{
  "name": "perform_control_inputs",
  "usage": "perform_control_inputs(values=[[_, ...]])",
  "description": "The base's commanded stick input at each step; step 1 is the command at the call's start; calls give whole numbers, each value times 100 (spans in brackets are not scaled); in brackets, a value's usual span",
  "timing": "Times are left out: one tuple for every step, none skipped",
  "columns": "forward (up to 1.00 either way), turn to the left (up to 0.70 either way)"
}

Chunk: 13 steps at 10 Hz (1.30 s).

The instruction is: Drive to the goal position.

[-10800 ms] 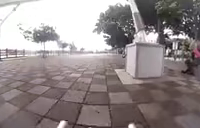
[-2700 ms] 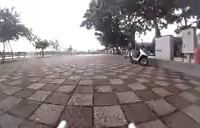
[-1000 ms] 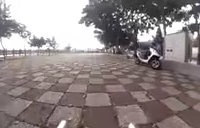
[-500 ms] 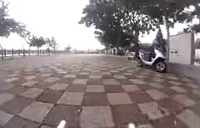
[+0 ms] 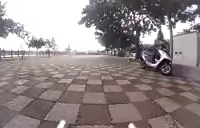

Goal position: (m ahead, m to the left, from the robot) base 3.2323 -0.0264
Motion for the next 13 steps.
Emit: perform_control_inputs(values=[[70, 1], [70, 1], [70, 1], [70, 1], [70, 1], [70, 1], [70, 1], [70, 1], [70, 1], [70, 1], [70, 1], [70, 1], [70, 1]])
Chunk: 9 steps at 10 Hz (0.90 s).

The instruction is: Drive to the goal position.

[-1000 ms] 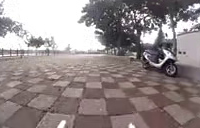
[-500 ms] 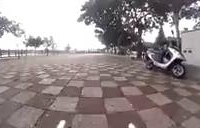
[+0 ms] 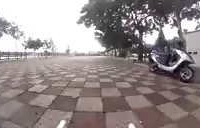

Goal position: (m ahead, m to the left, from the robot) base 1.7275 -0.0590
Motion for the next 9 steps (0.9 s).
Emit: perform_control_inputs(values=[[70, 1], [70, 1], [70, 1], [70, 1], [70, 1], [70, 1], [70, 1], [70, 1], [70, 1]])
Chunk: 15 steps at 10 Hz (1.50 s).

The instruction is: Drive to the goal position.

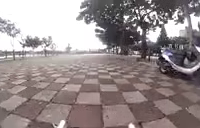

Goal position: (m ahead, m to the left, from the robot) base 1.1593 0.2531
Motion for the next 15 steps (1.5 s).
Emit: perform_control_inputs(values=[[70, 1], [70, 1], [70, 1], [70, 1], [70, 1], [70, 1], [70, 1], [70, 1], [68, 1], [63, 1], [58, 1], [53, 1], [47, 1], [42, 1], [37, 1]])
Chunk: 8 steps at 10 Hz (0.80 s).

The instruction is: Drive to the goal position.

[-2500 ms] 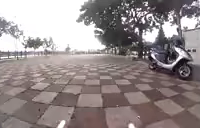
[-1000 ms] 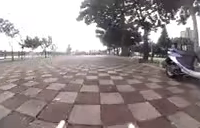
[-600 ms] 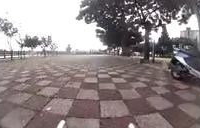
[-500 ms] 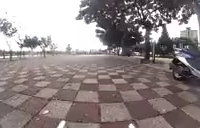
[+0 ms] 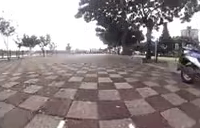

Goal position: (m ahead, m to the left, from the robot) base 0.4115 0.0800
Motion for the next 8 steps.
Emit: perform_control_inputs(values=[[32, 0], [27, 0], [21, 0], [16, 0], [11, 0], [6, 0], [0, 0], [0, 0]])
